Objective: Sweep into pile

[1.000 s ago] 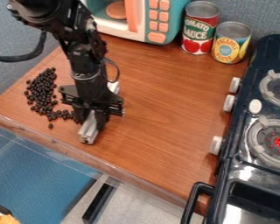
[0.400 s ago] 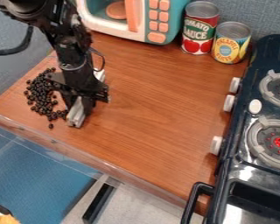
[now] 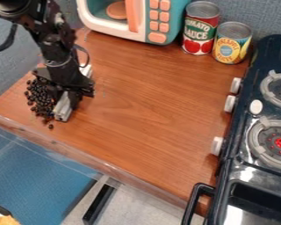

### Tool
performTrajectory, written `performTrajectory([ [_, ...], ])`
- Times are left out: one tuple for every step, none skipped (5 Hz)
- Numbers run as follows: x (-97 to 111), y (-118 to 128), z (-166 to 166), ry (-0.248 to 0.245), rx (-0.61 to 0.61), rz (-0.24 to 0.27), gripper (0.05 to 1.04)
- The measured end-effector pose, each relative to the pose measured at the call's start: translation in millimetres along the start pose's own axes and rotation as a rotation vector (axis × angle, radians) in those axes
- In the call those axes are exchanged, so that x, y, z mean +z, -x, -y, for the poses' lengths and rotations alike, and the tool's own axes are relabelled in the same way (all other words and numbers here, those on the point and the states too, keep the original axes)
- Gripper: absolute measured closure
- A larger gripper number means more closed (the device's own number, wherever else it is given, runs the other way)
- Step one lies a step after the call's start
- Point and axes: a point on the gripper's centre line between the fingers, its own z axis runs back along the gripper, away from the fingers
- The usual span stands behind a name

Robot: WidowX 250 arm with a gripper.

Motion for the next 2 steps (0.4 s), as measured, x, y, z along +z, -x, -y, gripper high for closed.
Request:
performTrajectory([
  [-2.2, -0.8, -20.6, -0.034, 0.016, -0.001, 0.705],
  [-3.6, -0.1, -34.8, -0.042, 0.057, -0.01, 0.705],
])
